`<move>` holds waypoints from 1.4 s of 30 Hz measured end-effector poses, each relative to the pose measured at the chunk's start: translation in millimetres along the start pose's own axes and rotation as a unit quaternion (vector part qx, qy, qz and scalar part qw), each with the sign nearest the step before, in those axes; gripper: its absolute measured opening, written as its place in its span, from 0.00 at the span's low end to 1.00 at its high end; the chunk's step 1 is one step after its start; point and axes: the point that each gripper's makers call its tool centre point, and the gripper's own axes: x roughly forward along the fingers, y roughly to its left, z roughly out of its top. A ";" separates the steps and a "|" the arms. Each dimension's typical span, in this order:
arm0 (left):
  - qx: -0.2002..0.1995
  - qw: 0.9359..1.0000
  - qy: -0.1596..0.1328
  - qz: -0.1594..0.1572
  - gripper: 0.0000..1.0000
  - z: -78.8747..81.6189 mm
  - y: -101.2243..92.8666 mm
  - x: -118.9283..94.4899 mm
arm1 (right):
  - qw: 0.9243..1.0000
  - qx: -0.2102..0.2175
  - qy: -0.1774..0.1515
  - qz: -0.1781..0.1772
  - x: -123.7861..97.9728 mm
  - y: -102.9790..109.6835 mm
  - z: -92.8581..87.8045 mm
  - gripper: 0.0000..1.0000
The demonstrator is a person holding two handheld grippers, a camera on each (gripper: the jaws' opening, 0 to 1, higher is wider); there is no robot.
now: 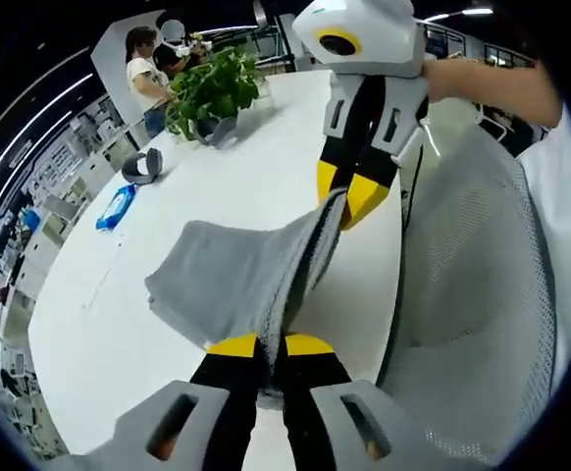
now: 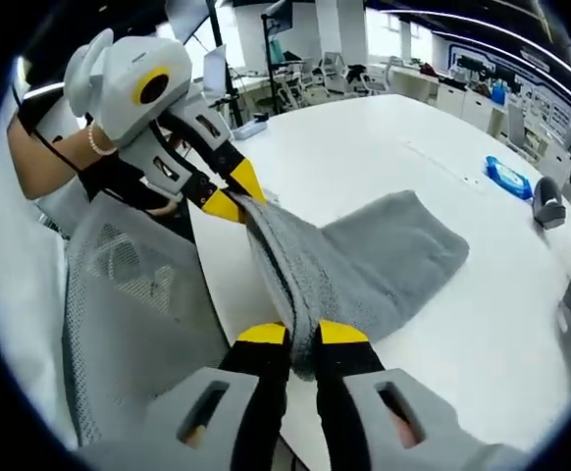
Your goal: Fold the towel on the table until its edges align and the towel forms a compact rectangular stack.
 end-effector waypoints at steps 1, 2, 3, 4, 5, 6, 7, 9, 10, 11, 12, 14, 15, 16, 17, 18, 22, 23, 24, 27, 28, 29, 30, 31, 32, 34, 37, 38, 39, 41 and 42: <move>-0.001 1.000 0.001 -0.002 0.07 0.7 -0.7 -1.6 | 1.000 0.001 0.000 0.001 -1.3 1.2 0.0 0.07; -0.002 1.000 0.002 -0.005 0.07 1.1 -1.9 -2.9 | 1.000 0.003 0.000 0.003 -3.1 3.1 0.0 0.07; -0.003 1.000 0.003 -0.007 0.07 1.9 -3.3 -4.8 | 1.000 0.004 0.000 0.004 -4.4 4.3 0.1 0.07; -0.002 1.000 0.004 -0.007 0.07 2.5 -4.1 -6.0 | 1.000 0.004 0.000 0.006 -5.7 5.7 0.5 0.07; 0.000 1.000 0.004 -0.008 0.07 3.3 -5.2 -7.6 | 1.000 0.004 0.001 0.007 -7.6 7.3 1.1 0.07; 0.001 1.000 0.005 -0.009 0.07 4.1 -5.8 -8.8 | 1.000 0.004 0.002 0.008 -8.8 8.0 1.4 0.07; 0.002 1.000 0.004 -0.010 0.07 4.9 -6.5 -9.8 | 1.000 0.004 0.003 0.008 -10.2 8.3 2.0 0.07; 0.006 1.000 0.003 -0.009 0.07 5.9 -6.1 -10.7 | 1.000 0.001 0.004 0.006 -12.4 8.6 3.7 0.07; 0.009 1.000 0.003 -0.008 0.07 7.0 -5.0 -11.4 | 1.000 0.000 0.004 0.006 -13.5 8.1 5.1 0.07; 0.010 1.000 0.003 -0.007 0.07 8.0 -3.6 -11.9 | 1.000 -0.001 0.004 0.006 -14.2 7.3 6.5 0.07; 0.014 1.000 0.002 -0.004 0.07 9.8 -0.7 -12.8 | 1.000 -0.004 0.003 0.004 -15.1 5.2 9.0 0.07; 0.017 1.000 0.001 0.001 0.07 13.1 6.0 -14.4 | 1.000 -0.008 0.000 0.001 -17.3 1.1 15.4 0.07; 0.017 1.000 0.001 0.002 0.07 14.6 8.8 -15.1 | 1.000 -0.009 -0.001 0.000 -18.1 -0.3 17.8 0.07; 0.016 1.000 0.000 0.003 0.07 16.4 12.6 -16.1 | 1.000 -0.010 -0.001 0.000 -19.2 -2.3 21.0 0.07; 0.013 1.000 -0.001 0.006 0.07 19.1 18.4 -17.3 | 1.000 -0.011 -0.004 -0.002 -20.7 -5.6 25.5 0.07; 0.011 1.000 -0.003 0.008 0.07 21.1 22.5 -18.0 | 1.000 -0.011 -0.006 -0.003 -21.8 -8.3 28.9 0.07; 0.013 1.000 -0.017 0.022 0.07 30.8 43.5 -17.2 | 1.000 -0.010 -0.022 -0.013 -26.0 -23.9 43.8 0.07; 0.013 0.999 -0.019 0.024 0.07 32.4 46.7 -16.5 | 0.999 -0.011 -0.025 -0.017 -26.5 -28.7 47.7 0.07; 0.013 0.999 -0.020 0.026 0.07 34.2 50.3 -15.5 | 0.999 -0.010 -0.027 -0.021 -26.8 -32.0 50.3 0.07; 0.013 0.999 -0.019 0.038 0.07 39.6 63.6 -12.6 | 0.999 -0.006 -0.030 -0.028 -26.4 -41.0 57.0 0.07; 0.013 0.999 -0.018 0.041 0.07 40.8 66.6 -12.3 | 0.999 -0.006 -0.032 -0.033 -26.4 -44.9 60.3 0.07; 0.014 0.999 -0.018 0.045 0.07 42.2 69.8 -12.1 | 0.999 -0.005 -0.034 -0.036 -26.5 -48.8 63.4 0.07; 0.014 0.999 -0.017 0.049 0.07 43.6 73.9 -11.6 | 0.999 -0.004 -0.035 -0.038 -26.3 -51.5 65.0 0.07; 0.015 0.998 -0.017 0.053 0.07 44.8 77.7 -10.9 | 0.999 -0.003 -0.036 -0.040 -26.0 -54.8 66.9 0.07; 0.014 0.998 -0.017 0.057 0.07 46.4 82.8 -9.4 | 0.998 0.000 -0.039 -0.043 -25.2 -59.4 69.5 0.07; 0.011 0.998 -0.017 0.061 0.08 49.1 91.9 -5.5 | 0.998 0.006 -0.040 -0.052 -23.5 -68.1 73.4 0.07; 0.002 0.997 -0.017 0.071 0.08 53.0 106.3 3.6 | 0.997 0.013 -0.040 -0.065 -20.2 -81.9 78.1 0.07; -0.003 0.997 -0.017 0.076 0.08 54.4 113.2 8.6 | 0.997 0.017 -0.040 -0.068 -18.9 -86.0 79.1 0.07; -0.006 0.997 -0.018 0.077 0.08 54.9 115.6 10.7 | 0.996 0.022 -0.040 -0.077 -17.3 -93.0 80.9 0.07; -0.017 0.997 -0.016 0.080 0.08 56.5 123.7 18.2 | 0.995 0.026 -0.040 -0.091 -13.9 -104.9 82.6 0.07; -0.022 0.996 -0.017 0.082 0.08 57.6 128.7 23.2 | 0.994 0.028 -0.039 -0.095 -12.3 -108.9 82.6 0.07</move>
